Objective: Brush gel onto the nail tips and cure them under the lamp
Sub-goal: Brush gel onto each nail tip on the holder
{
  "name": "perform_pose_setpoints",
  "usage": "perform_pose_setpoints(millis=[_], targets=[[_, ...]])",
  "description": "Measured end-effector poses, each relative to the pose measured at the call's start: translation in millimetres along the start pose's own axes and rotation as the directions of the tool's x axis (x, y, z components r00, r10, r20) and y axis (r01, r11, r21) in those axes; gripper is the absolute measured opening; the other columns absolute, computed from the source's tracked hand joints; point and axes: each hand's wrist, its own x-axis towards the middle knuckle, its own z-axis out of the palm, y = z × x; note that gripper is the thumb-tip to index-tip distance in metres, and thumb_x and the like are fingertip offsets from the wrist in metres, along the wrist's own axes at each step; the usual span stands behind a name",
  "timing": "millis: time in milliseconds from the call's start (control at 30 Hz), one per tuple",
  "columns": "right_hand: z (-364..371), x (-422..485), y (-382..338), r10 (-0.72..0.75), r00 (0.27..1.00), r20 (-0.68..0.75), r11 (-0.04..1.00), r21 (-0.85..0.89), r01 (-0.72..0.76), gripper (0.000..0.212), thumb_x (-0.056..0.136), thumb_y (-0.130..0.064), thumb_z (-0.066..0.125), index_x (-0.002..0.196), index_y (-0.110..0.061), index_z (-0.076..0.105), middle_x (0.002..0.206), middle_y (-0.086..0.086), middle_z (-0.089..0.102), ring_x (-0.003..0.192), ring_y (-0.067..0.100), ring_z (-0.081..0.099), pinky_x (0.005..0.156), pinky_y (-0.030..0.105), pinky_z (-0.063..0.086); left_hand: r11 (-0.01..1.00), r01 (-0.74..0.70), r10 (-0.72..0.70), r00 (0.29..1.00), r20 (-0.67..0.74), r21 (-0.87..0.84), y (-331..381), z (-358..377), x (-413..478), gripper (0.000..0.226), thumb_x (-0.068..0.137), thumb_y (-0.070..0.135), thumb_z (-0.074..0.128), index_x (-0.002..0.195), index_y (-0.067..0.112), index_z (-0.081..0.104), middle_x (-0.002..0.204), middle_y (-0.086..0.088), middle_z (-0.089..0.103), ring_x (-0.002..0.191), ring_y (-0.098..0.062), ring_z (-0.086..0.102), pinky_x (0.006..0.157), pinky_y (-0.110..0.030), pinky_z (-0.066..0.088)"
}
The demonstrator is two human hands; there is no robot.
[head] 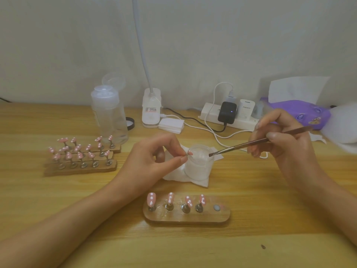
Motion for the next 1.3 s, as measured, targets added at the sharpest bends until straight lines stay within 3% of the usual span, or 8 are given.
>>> perform_pose_setpoints(millis=[300,467,600,700,833,967,1067,1300], targets=[[-3,3,-3,0.083,0.991,-0.102,0.981,0.186,-0.063,0.030,0.093,-0.014,0.040,0.082,-0.024,0.066,0.069,0.004,0.067,0.059,0.017,0.060,0.053,0.020,0.048,1.000,0.003,-0.003,1.000,-0.007,-0.014,-3,1,0,0.008,0.084,0.014,0.076,0.082,0.019,0.070,0.061,0.032,0.057,0.049,-0.002,0.038,0.055,-0.005,0.036],[25,-6,-24,0.034,0.998,0.047,0.999,-0.009,-0.033,0.031,0.100,-0.037,0.042,0.108,-0.024,0.068,0.091,0.009,0.075,0.057,0.025,0.068,0.050,0.024,0.053,0.985,0.027,-0.035,0.998,-0.045,-0.169,1,-3,-1,0.006,0.082,0.025,0.074,0.086,0.020,0.075,0.071,0.025,0.067,0.049,-0.001,0.040,0.051,-0.009,0.038],[55,-11,-35,0.006,0.978,0.206,0.938,-0.341,0.066,0.015,0.094,-0.027,0.059,0.103,-0.025,0.071,0.088,0.000,0.072,0.064,0.021,0.067,0.049,0.023,0.051,0.937,0.055,-0.087,0.993,-0.080,-0.346,6,-8,-1,0.013,0.076,0.033,0.076,0.083,0.024,0.069,0.092,0.004,0.076,0.072,-0.040,0.063,0.064,-0.048,0.055],[74,-8,-35,0.016,0.972,0.236,0.877,-0.471,0.099,0.016,0.082,-0.034,0.068,0.098,-0.034,0.070,0.084,-0.009,0.064,0.068,0.017,0.060,0.053,0.012,0.042,0.886,0.076,-0.112,0.992,-0.051,-0.458,5,-9,-2,0.024,0.076,0.029,0.081,0.082,0.021,0.060,0.092,-0.002,0.077,0.090,-0.062,0.057,0.087,-0.070,0.047],[89,1,-35,-0.028,0.964,0.265,0.852,-0.498,0.162,0.016,0.081,-0.035,0.071,0.096,-0.033,0.071,0.079,-0.010,0.055,0.060,0.011,0.047,0.056,0.010,0.035,0.863,0.079,-0.100,0.995,-0.015,-0.499,6,-12,-2,0.026,0.076,0.029,0.080,0.083,0.021,0.057,0.091,-0.002,0.077,0.090,-0.052,0.062,0.081,-0.040,0.058],[100,8,-37,-0.015,0.961,0.277,0.881,-0.450,0.144,0.011,0.082,-0.037,0.071,0.091,-0.030,0.071,0.075,-0.009,0.056,0.060,0.011,0.047,0.055,0.014,0.037,0.816,0.089,-0.098,0.995,0.014,-0.571,6,-14,-3,0.023,0.078,0.020,0.075,0.082,0.016,0.053,0.083,0.003,0.075,0.065,-0.001,0.066,0.058,-0.006,0.046],[104,11,-39,0.021,0.964,0.266,0.917,-0.388,0.087,0.016,0.079,-0.039,0.071,0.087,-0.024,0.071,0.073,-0.004,0.059,0.064,0.016,0.051,0.056,0.025,0.044,0.781,0.115,-0.114,0.993,0.040,-0.614,4,-16,-2,0.026,0.079,0.021,0.081,0.079,0.022,0.055,0.085,0.004,0.075,0.061,0.002,0.061,0.052,-0.007,0.041],[101,2,-42,0.064,0.975,0.214,0.971,-0.239,-0.011,0.010,0.080,-0.026,0.075,0.074,-0.025,0.067,0.069,-0.013,0.059,0.065,0.006,0.049,0.057,0.010,0.038,0.761,0.144,-0.102,0.989,0.103,-0.633,-1,-14,-3,0.015,0.081,0.035,0.072,0.079,0.027,0.060,0.088,0.006,0.073,0.053,-0.001,0.048,0.047,-0.011,0.037]])
